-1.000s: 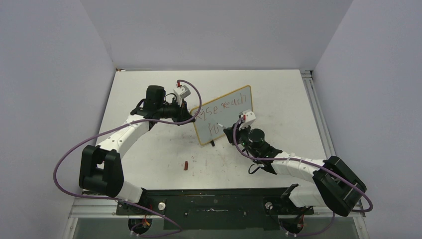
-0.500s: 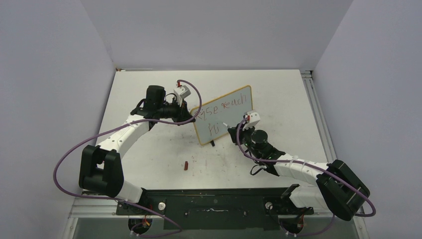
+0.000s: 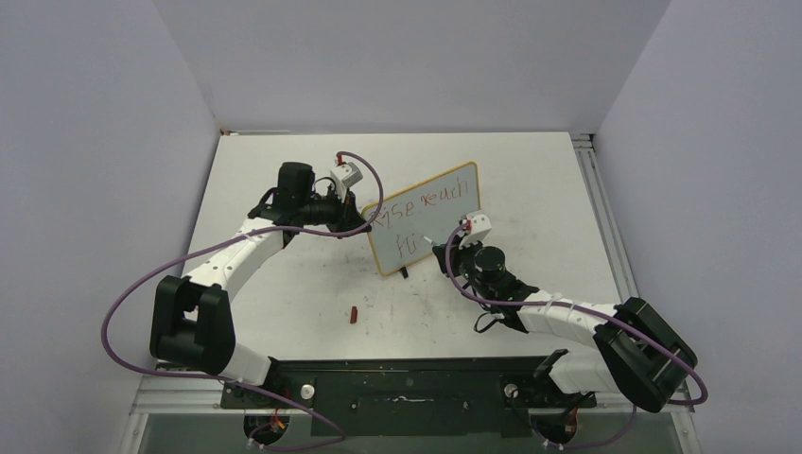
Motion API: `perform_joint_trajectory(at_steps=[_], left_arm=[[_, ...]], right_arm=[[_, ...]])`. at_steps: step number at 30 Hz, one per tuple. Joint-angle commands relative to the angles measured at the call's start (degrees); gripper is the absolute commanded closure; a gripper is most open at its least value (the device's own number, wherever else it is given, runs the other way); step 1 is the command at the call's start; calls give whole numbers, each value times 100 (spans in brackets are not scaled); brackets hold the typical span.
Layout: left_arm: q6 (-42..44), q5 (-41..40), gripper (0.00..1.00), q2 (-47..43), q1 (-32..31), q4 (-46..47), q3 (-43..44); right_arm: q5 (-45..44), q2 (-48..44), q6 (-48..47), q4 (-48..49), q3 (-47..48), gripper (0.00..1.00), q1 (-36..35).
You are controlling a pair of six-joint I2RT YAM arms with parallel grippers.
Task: Write a sentence on the whiteboard
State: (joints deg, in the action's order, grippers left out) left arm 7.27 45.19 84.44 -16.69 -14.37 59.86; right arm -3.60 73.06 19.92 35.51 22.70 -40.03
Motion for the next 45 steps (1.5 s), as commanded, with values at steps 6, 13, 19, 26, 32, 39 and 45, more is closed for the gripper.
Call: perform_joint_trajectory(at_steps=[6, 13, 19, 26, 32, 39, 45], left_arm=[[179, 29, 100, -84, -54, -141, 106], [174, 34, 100, -77, -54, -145, 105], [185, 34, 100, -74, -54, -145, 105], [186, 34, 100, -78, -54, -145, 107], [183, 40, 100, -88, -54, -145, 106], [179, 43, 100, -98, -54, -145, 107], [179, 51, 100, -104, -54, -141, 110]], right_arm=[[315, 102, -106, 490, 168, 95, 34], [302, 215, -1, 493, -22, 95, 6], [62, 197, 0, 389, -95, 95, -13], [-140, 81, -29, 325, -41, 95, 3], [-219, -35, -129, 286, 142, 95, 2], [-216, -98, -193, 247, 281, 95, 2], [-216, -131, -182, 257, 247, 95, -2]])
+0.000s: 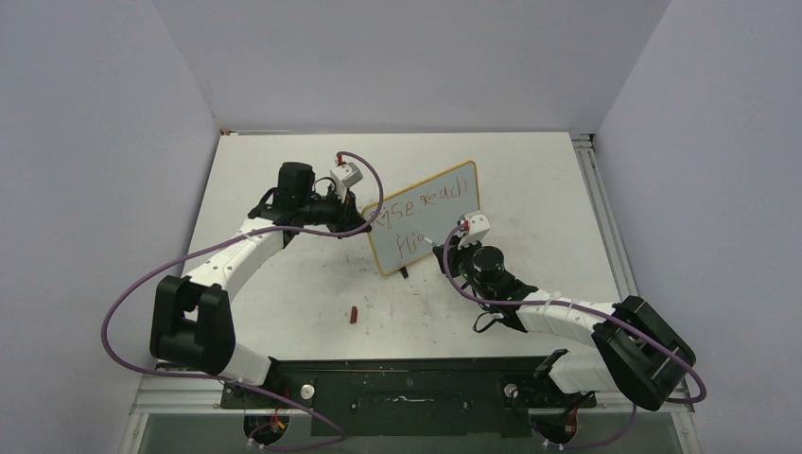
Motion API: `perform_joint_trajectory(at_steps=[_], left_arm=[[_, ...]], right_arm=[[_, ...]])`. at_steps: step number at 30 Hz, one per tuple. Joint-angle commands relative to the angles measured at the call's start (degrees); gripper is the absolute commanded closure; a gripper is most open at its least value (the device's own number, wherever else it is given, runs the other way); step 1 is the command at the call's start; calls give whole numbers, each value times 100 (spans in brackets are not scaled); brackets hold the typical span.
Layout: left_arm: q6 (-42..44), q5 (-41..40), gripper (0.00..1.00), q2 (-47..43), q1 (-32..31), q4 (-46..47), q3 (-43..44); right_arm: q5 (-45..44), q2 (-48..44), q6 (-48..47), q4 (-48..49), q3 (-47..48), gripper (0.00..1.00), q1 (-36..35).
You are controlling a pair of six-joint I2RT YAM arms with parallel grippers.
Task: Write a sentence on the whiteboard
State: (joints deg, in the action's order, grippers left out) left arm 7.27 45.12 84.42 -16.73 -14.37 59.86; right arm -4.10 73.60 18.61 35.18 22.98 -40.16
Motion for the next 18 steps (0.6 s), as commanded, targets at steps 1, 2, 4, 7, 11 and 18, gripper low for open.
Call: perform_joint_trajectory(at_steps=[1, 2, 4, 7, 11, 18], left_arm=[[179, 58, 100, -101, -50, -131, 106], [177, 57, 100, -101, -50, -143, 105], [179, 56, 100, -101, -50, -137, 106], [179, 57, 100, -101, -50, -136, 106], [177, 58, 100, -94, -50, -136, 108], [179, 58, 100, -91, -50, -136, 108]], right_arm=[[-170, -168, -53, 294, 216, 95, 8], [-170, -141, -52, 283, 203, 95, 8], [-164, -75, -23, 291, 154, 95, 3], [-133, 10, 62, 339, 26, 95, 2], [-134, 114, 153, 381, -181, 95, 4], [-112, 301, 238, 508, -312, 95, -2]])
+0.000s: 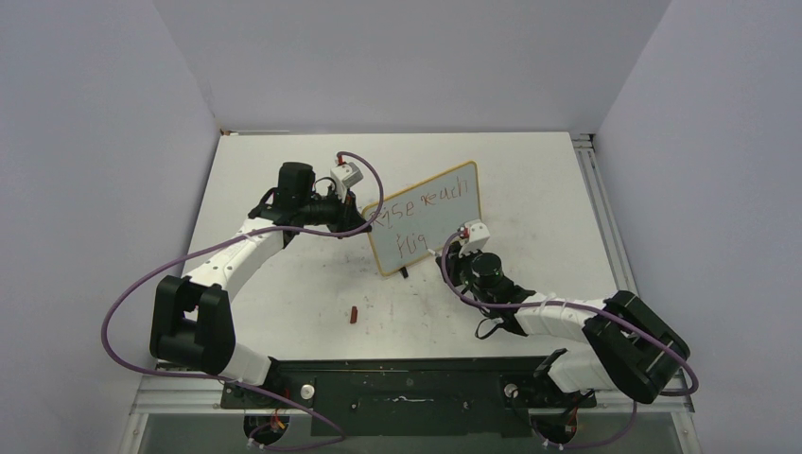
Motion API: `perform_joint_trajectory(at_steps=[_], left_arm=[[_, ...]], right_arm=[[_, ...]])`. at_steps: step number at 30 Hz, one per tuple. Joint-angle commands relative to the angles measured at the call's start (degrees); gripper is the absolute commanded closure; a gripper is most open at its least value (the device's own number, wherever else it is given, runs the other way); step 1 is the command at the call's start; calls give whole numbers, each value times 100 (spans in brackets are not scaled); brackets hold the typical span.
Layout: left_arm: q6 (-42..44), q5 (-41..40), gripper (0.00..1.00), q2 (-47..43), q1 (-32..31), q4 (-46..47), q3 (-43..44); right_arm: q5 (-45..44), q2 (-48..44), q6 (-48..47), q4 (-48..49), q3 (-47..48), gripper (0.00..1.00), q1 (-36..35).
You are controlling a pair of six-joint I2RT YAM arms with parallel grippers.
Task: Write a sentence on the whiteboard
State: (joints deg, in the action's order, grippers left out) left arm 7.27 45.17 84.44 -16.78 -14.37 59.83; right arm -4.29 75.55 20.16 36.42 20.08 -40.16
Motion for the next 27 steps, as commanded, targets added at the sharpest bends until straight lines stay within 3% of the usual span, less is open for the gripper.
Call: perform_joint_trajectory(at_steps=[1, 10, 21, 27], left_arm=[[179, 54, 100, -98, -45, -136, 112], [179, 46, 100, -96, -45, -134, 108], [179, 48, 100, -100, -45, -128, 107], [179, 53, 100, -97, -45, -129, 101]], right_arm=[[-77, 157, 73, 390, -3, 95, -4], [151, 268, 68, 486, 152, 95, -67], [-100, -1045, 72, 3, 106, 95, -92], [-279, -1109, -153, -41, 327, 95, -26]])
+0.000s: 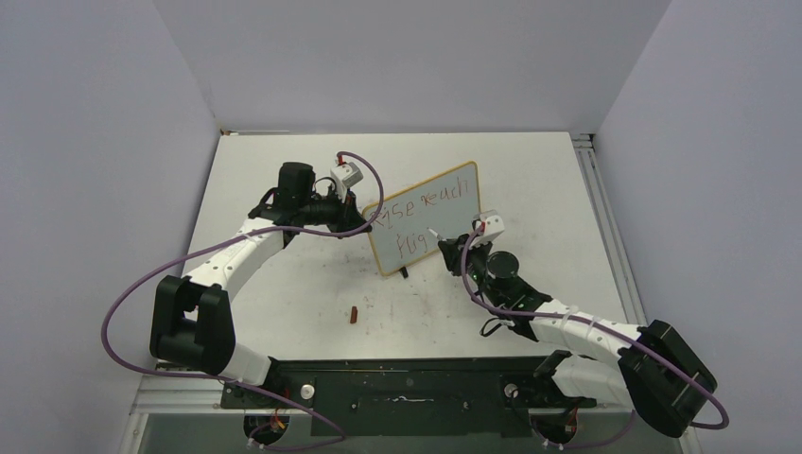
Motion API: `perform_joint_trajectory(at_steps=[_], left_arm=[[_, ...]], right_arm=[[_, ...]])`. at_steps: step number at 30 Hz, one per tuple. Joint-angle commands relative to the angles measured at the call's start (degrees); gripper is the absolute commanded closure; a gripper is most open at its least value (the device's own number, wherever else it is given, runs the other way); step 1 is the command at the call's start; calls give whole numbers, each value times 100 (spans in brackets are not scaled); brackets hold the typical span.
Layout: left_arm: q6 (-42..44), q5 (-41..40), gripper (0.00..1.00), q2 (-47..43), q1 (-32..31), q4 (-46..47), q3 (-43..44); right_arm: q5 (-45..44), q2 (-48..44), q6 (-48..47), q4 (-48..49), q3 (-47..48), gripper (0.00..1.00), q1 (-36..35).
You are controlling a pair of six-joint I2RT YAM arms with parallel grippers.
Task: Write a sentence on the whiteboard
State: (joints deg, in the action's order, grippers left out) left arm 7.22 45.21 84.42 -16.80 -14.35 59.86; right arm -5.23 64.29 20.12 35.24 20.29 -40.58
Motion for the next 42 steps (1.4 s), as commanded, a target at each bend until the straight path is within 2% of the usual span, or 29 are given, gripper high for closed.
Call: perform_joint_trajectory(at_steps=[1, 17, 31, 42], left_arm=[[183, 49, 100, -95, -43, -136, 100], [183, 58, 100, -97, -43, -132, 106], [183, 58, 100, -93, -43, -130, 98], [183, 59, 100, -97, -43, -130, 109]], right_arm=[[-176, 71, -177, 102, 353, 95, 18], [-135, 862, -281, 593, 458, 95, 159], [-149, 945, -38, 632, -153, 95, 155], [-146, 1095, -146, 633, 88, 95, 163]])
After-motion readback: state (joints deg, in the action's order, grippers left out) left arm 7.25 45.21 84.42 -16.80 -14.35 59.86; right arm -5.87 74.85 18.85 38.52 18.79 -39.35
